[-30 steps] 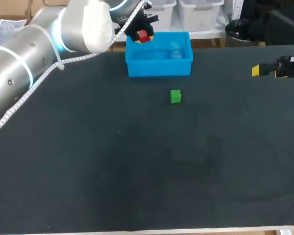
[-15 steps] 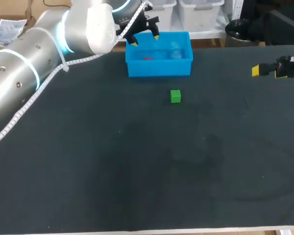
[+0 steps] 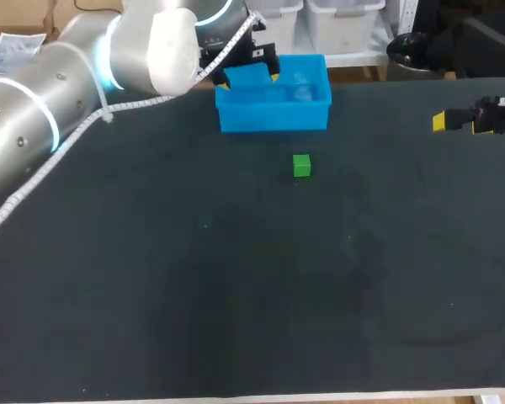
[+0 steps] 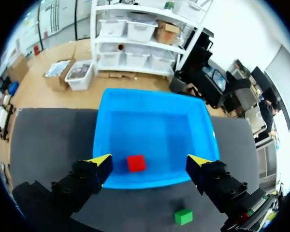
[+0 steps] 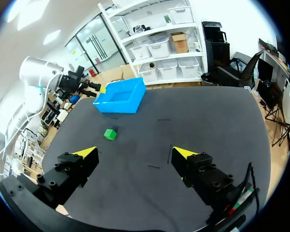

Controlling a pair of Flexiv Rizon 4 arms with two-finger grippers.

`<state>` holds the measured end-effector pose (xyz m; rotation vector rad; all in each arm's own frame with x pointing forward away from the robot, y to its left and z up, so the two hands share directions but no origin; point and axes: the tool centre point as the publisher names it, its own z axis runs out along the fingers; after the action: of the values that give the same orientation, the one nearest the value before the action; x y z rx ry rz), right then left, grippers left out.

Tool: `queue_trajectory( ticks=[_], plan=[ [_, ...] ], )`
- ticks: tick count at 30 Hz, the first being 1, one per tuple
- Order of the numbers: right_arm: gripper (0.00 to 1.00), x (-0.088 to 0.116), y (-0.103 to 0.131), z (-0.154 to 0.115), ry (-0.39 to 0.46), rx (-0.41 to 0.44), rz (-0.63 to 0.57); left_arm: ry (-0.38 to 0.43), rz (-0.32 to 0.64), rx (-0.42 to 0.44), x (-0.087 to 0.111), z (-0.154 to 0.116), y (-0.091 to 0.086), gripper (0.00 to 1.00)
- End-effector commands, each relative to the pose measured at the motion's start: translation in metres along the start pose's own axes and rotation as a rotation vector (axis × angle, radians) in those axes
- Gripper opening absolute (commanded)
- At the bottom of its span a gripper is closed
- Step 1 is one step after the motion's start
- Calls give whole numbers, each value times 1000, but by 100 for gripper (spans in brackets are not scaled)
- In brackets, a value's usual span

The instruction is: Use the left arm to pick the red cube and place it into the blue plastic box first, then use the right arm to grasp the green cube and put it into the same blue plastic box after the first action is fully finished.

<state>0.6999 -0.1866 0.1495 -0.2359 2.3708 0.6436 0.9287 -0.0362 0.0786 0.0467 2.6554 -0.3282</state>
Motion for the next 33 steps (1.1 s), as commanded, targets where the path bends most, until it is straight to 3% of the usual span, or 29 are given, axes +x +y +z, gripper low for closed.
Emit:
queue_trajectory(
  ticks=[1,15,25,29,33],
  plan=[
    [100,0,0,0,0,1,0,-55,15,28,41,-27,13,100],
    [100,0,0,0,0,1,0,-143,137,77,93,-78,27,100],
    [100,0,0,0,0,1,0,-199,206,99,113,-122,38,100],
    [100,0,0,0,0,1,0,-219,236,157,119,-139,37,100],
    [100,0,0,0,0,1,0,-213,307,150,125,-150,34,100]
  ],
)
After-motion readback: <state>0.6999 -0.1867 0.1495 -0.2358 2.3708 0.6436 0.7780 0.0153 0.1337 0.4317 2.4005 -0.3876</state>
